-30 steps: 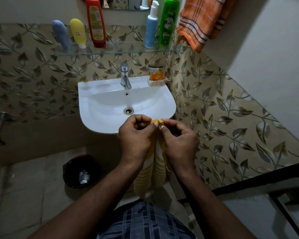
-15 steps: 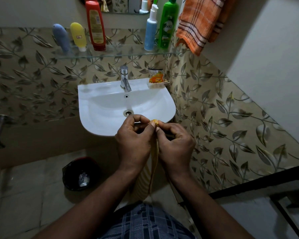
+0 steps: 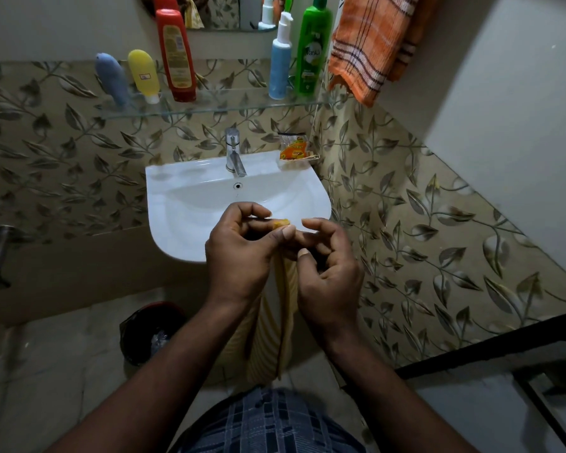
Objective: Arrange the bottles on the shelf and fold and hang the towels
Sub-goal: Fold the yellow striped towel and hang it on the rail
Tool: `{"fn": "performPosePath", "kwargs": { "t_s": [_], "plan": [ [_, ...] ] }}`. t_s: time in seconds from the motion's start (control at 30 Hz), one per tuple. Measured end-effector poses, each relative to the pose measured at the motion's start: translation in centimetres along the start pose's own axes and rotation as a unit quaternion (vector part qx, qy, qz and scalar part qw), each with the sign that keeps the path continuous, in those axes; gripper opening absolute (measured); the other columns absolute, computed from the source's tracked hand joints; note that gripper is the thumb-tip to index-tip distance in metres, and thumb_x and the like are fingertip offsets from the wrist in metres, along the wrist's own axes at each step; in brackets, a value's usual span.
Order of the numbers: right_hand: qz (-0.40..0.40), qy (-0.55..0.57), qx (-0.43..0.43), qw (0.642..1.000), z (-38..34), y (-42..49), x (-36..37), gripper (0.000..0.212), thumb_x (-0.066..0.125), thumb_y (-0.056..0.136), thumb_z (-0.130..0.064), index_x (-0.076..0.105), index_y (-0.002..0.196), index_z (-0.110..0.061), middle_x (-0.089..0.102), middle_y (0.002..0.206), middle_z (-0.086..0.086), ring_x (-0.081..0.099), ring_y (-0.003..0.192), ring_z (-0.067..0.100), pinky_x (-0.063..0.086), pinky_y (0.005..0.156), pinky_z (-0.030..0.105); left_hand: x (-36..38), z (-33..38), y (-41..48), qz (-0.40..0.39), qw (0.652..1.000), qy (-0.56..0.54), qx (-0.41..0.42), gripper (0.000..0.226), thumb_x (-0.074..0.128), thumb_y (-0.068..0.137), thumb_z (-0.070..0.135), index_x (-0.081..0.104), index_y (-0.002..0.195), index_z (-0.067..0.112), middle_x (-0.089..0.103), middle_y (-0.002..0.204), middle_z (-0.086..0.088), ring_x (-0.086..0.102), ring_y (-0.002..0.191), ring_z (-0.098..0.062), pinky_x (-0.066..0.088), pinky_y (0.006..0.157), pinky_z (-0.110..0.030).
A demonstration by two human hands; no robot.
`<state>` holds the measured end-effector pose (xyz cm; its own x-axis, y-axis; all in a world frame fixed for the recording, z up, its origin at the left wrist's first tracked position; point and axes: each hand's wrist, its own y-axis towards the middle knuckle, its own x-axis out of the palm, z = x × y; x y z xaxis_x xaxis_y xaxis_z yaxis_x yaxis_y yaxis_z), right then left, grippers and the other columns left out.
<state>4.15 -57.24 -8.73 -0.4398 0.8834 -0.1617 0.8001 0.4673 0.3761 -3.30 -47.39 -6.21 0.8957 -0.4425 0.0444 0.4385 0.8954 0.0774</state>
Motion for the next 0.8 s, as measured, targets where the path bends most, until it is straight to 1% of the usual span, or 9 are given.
{"fn": "performPosePath", "kwargs": {
  "t_s": [0.1,0.17,0.23,0.3,0.4,0.5,0.63,0.73,0.8],
  "plan": [
    [-0.075,0.036,0.027,0.996,0.0,1.0,-0.6,0.033,0.060,0.092,-0.013,0.060,0.120,-0.032,0.080,0.104,-0.008,0.077,0.099,0.012,0.063,0.082,0.051,-0.6,0.3,1.2,-0.030,0.998,0.046,0.043,0.029,0.083,0.086,0.007,0.065,0.105,0.016,0.078,0.090,-0.003,0.078,0.088,-0.015,0.064,0.085,-0.043],
    [-0.077,0.041,0.011,0.996,-0.2,2.2,-1.5,0.028,0.064,0.095,-0.011,0.063,0.118,-0.027,0.080,0.103,-0.004,0.077,0.100,0.011,0.064,0.084,0.048,-1.2,0.5,2.0,-0.064,0.993,0.062,0.076,0.029,0.081,0.088,0.008,0.064,0.106,0.022,0.076,0.093,-0.004,0.076,0.092,-0.018,0.063,0.087,-0.047],
    [-0.030,-0.023,-0.018,0.999,0.2,3.9,-3.1,0.020,0.073,0.094,-0.012,0.069,0.112,-0.020,0.078,0.101,-0.008,0.075,0.096,0.005,0.064,0.082,0.040,-2.0,1.0,2.9,-0.108,0.987,0.066,0.100,0.029,0.079,0.090,0.009,0.064,0.107,0.025,0.074,0.093,-0.003,0.074,0.093,-0.019,0.062,0.089,-0.048],
    [-0.035,-0.094,-0.026,0.995,0.9,5.6,-4.7,0.022,0.080,0.087,-0.027,0.072,0.108,-0.022,0.075,0.107,-0.015,0.071,0.099,0.006,0.061,0.084,0.042,-2.7,1.8,3.6,-0.159,0.980,0.045,0.111,0.026,0.076,0.090,0.010,0.064,0.110,0.022,0.073,0.093,-0.002,0.073,0.093,-0.019,0.062,0.090,-0.045],
    [-0.177,-0.167,-0.092,0.966,1.4,7.2,-5.5,0.032,0.082,0.080,-0.042,0.075,0.108,-0.029,0.070,0.128,-0.016,0.061,0.125,0.007,0.051,0.103,0.046,-3.1,3.1,4.5,-0.216,0.969,0.012,0.122,0.027,0.071,0.089,0.009,0.063,0.112,0.020,0.071,0.097,-0.002,0.070,0.094,-0.017,0.060,0.088,-0.036],
    [-0.288,-0.140,-0.117,0.940,0.9,7.5,-4.4,0.031,0.087,0.080,-0.033,0.075,0.107,-0.026,0.067,0.135,-0.012,0.056,0.134,0.009,0.049,0.107,0.045,-2.7,3.9,4.8,-0.248,0.959,0.000,0.137,0.027,0.066,0.091,0.005,0.059,0.114,0.018,0.067,0.098,-0.001,0.066,0.094,-0.016,0.058,0.086,-0.035],
    [-0.308,-0.073,-0.085,0.945,0.3,7.6,-4.0,0.032,0.085,0.081,-0.041,0.072,0.100,-0.019,0.072,0.118,-0.010,0.065,0.119,0.011,0.053,0.103,0.044,-3.0,4.5,5.0,-0.253,0.957,-0.016,0.143,0.026,0.063,0.092,0.003,0.055,0.112,0.018,0.062,0.101,-0.007,0.064,0.096,-0.016,0.057,0.086,-0.031],
    [-0.327,-0.060,-0.029,0.943,0.1,7.7,-4.3,0.035,0.082,0.081,-0.047,0.069,0.096,-0.018,0.072,0.093,-0.003,0.069,0.090,0.013,0.060,0.084,0.044,-3.6,4.9,5.2,-0.261,0.955,-0.038,0.139,0.026,0.061,0.093,0.001,0.053,0.110,0.018,0.064,0.101,-0.005,0.064,0.097,-0.017,0.057,0.087,-0.030],
    [-0.336,-0.050,-0.013,0.941,0.2,7.7,-4.3,0.036,0.084,0.079,-0.045,0.068,0.099,-0.019,0.071,0.088,0.001,0.068,0.083,0.021,0.060,0.078,0.042,-3.9,5.2,5.2,-0.271,0.951,-0.049,0.144,0.026,0.059,0.094,-0.001,0.053,0.110,0.018,0.066,0.100,-0.001,0.063,0.099,-0.019,0.056,0.088,-0.031]
  ]
}}
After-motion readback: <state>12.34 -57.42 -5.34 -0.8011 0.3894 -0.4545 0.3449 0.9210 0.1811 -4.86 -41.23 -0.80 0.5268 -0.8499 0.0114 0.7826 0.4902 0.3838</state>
